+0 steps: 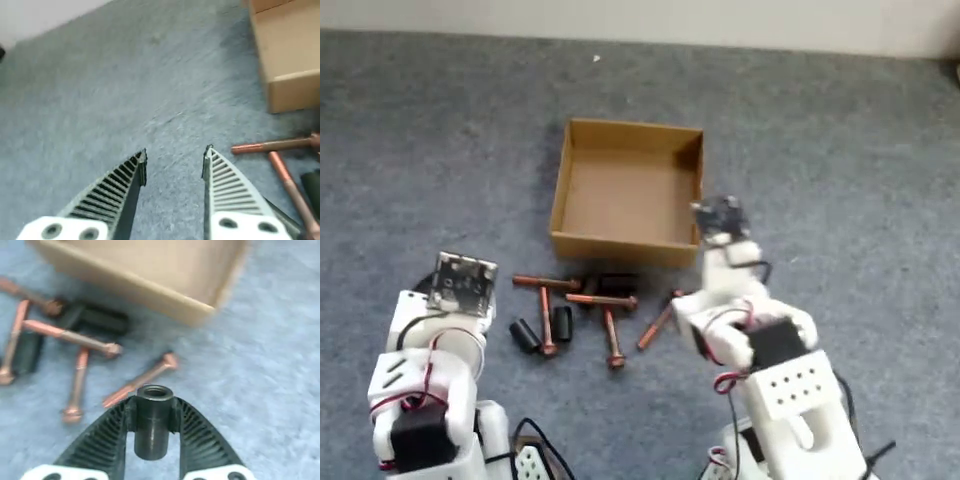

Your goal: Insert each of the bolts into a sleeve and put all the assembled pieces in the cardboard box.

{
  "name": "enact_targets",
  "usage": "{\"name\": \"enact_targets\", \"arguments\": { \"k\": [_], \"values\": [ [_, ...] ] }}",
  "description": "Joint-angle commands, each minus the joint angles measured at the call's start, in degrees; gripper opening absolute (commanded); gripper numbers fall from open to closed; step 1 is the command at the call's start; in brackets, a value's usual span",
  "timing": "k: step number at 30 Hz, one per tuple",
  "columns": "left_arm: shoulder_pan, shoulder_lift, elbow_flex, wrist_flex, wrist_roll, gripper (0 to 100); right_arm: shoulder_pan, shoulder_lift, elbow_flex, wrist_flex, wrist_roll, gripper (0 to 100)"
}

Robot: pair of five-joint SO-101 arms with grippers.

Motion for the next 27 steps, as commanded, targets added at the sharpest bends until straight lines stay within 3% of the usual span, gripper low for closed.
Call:
{"name": "enact_targets", "arguments": {
  "k": [1, 8, 15, 21, 27],
  "values": [
    [4.97, 0.57, -5.76, 3.87, -4.04, 20, 6.02, -4.44, 2.77, -5.49, -0.88, 0.5],
    [13.67, 1.71, -7.96, 6.77, -7.65, 20, 16.04, -4.7, 5.58, -9.36, -0.97, 0.5],
    [24.66, 21.76, -14.37, 5.19, -7.21, 20, 21.58, -4.88, 5.67, -11.21, -3.96, 0.5],
    [37.49, 39.87, -23.78, 2.9, 0.88, 20, 27.21, -4.97, 5.32, -12.62, -5.8, 0.5],
    [48.31, 56.66, -25.54, -8.88, 9.14, 20, 29.05, -5.05, 5.32, -12.62, -6.15, 0.5]
  ]
}}
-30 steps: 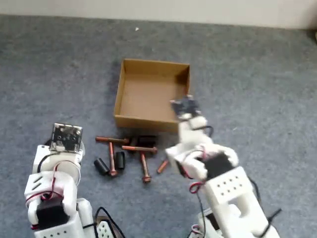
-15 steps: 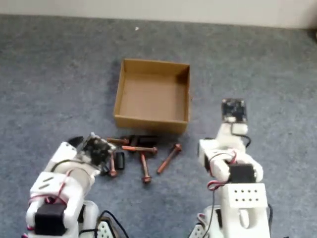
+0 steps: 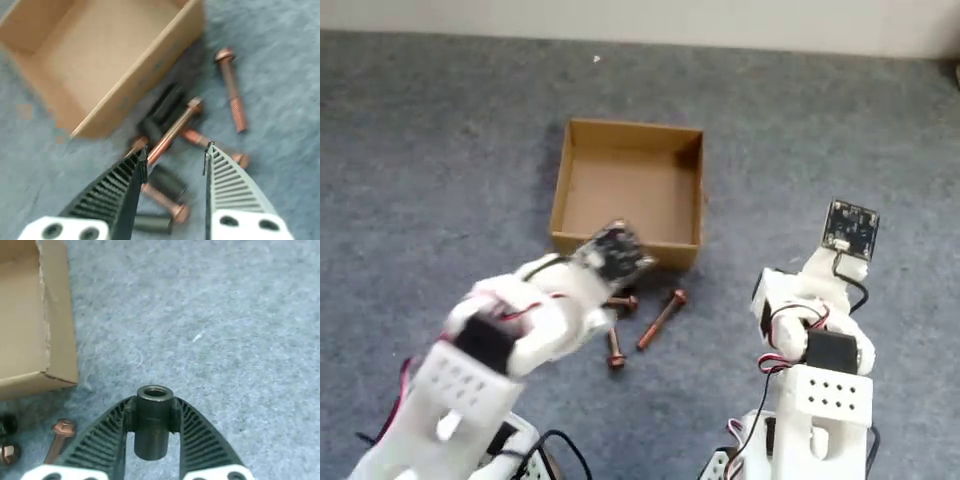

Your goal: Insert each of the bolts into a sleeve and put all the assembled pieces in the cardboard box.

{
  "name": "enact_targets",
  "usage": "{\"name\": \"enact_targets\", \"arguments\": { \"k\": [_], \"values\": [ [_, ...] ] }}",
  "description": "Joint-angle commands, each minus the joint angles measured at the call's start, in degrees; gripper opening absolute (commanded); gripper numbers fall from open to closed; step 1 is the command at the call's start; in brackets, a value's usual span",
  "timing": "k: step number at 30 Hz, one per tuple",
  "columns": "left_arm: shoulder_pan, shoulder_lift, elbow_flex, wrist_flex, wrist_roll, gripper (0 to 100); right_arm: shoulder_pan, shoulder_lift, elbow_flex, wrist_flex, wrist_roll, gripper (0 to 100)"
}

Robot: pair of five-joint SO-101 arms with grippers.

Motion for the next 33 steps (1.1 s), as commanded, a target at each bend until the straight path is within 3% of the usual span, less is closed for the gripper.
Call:
{"name": "enact_targets", "arguments": {
  "k": [1, 8, 17, 24, 33],
  "values": [
    [6.37, 10.59, -2.95, -8.0, 4.57, 20, 1.27, -1.27, -1.01, -1.98, -0.79, 0.5],
    [8.57, 31.43, -11.21, -14.95, 12.48, 20, 1.27, -1.27, -1.01, -1.98, -0.79, 0.5],
    [8.84, 52.62, -24.13, -14.86, 13.36, 20, 1.27, -1.27, -1.01, -1.98, -0.62, 0.5],
    [9.19, 61.41, -30.55, -14.68, 21.71, 20, 1.01, -1.27, -0.92, -1.98, -0.62, 0.5],
    [12.18, 66.07, -31.6, -15.03, 22.24, 19, 1.01, -1.27, -0.75, -1.98, -0.53, 0.5]
  ]
}}
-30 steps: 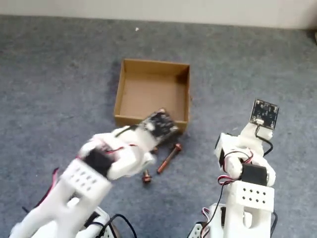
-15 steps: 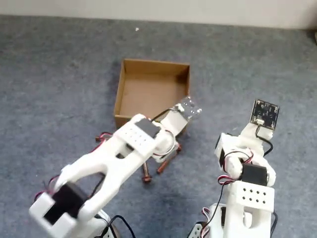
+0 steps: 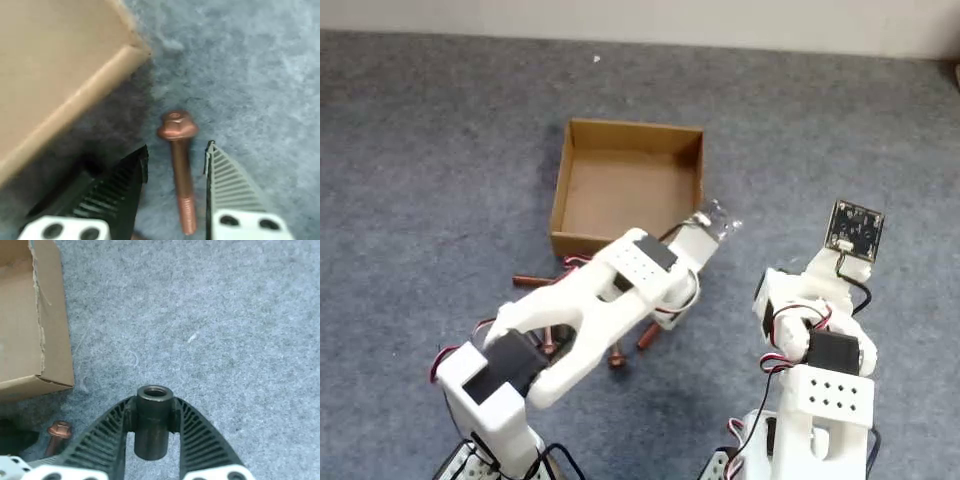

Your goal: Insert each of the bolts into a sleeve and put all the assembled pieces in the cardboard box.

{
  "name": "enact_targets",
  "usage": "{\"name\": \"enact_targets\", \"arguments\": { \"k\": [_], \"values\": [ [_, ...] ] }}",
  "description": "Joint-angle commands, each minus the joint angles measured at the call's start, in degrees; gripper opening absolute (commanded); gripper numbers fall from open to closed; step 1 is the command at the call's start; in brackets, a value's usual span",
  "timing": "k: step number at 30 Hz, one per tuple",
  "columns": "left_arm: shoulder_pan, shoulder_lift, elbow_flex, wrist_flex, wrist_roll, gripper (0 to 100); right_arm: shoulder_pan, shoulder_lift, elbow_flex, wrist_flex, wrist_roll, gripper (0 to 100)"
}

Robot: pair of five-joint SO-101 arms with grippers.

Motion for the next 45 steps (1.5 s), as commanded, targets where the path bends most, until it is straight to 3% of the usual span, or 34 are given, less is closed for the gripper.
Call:
{"name": "enact_targets", "arguments": {
  "k": [1, 7, 14, 24, 31, 38, 45],
  "values": [
    [0.84, 0.13, -2.42, -1.23, 0.97, 16, 0.4, -1.27, -0.75, -1.98, -0.53, 0.5],
    [2.33, -0.22, -2.42, -0.88, 0.62, 0, 0.4, -1.27, -0.66, -1.98, -0.7, 0.5],
    [2.95, -14.37, -0.66, 3.52, 0.88, 0, 0.22, -1.36, -0.84, -1.89, -0.44, 0.5],
    [-5.93, -48.31, 12.62, 3.25, 0.88, 0, -0.48, -1.71, -1.19, -1.71, -0.44, 0.5],
    [-13.05, -71.25, 23.08, -5.1, 1.41, 0, -10.15, -15.78, -0.75, -1.8, -0.26, 0.5],
    [-17.8, -87.52, 32.48, -14.77, 9.93, 0, -24.75, -26.77, -0.57, -2.15, 3.6, 0.5],
    [-18.07, -97.27, 35.03, -20.48, 9.93, 0, -38.02, -26.77, 3.03, -15.69, 4.22, 0.5]
  ]
}}
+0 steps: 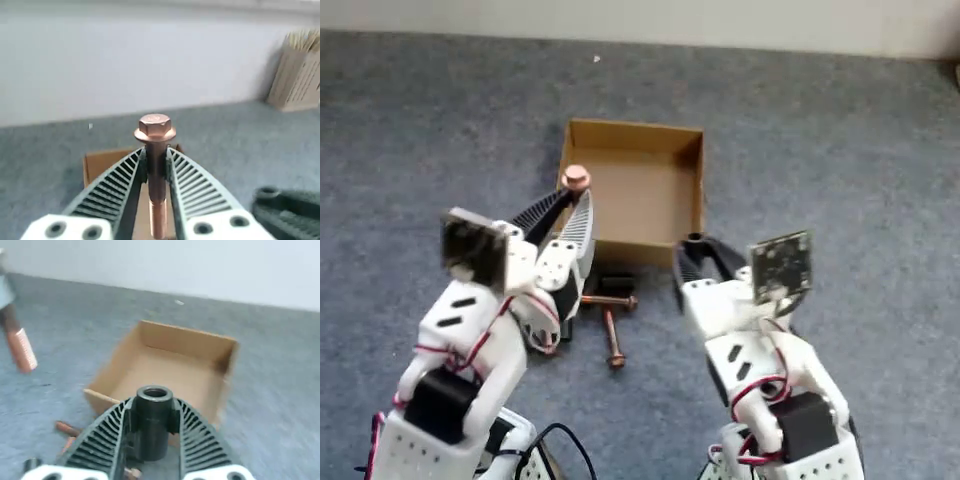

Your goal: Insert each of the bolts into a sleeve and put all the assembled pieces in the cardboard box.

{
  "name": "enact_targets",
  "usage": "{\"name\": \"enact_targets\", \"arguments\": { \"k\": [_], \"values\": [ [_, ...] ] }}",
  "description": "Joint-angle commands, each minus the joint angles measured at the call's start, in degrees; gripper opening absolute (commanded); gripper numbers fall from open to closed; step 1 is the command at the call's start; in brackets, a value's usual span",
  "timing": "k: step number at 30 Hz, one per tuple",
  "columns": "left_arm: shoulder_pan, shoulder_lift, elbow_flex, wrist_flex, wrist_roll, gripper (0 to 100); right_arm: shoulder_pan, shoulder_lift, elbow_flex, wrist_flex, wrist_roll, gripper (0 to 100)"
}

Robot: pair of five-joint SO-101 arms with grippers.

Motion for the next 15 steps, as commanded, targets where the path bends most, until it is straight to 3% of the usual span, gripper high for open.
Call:
{"name": "enact_targets", "arguments": {
  "k": [1, 7, 12, 15],
  "values": [
    [-0.66, -4.44, -0.57, -4.04, 0.7, 0, -7.34, -0.66, 2.07, -9.89, 2.99, 0.5],
    [-0.22, -7.34, -0.57, -6.68, 0.79, 0, -15.25, -1.1, 12.0, -22.46, 10.29, 0.5],
    [-0.13, -7.25, 1.89, -6.86, 7.3, 0, -15.69, -1.1, 18.68, -28.53, 10.81, 0.5],
    [1.1, -7.34, 5.05, -9.93, 7.56, 0, -15.43, -1.1, 21.85, -31.87, 10.81, 0.5]
  ]
}}
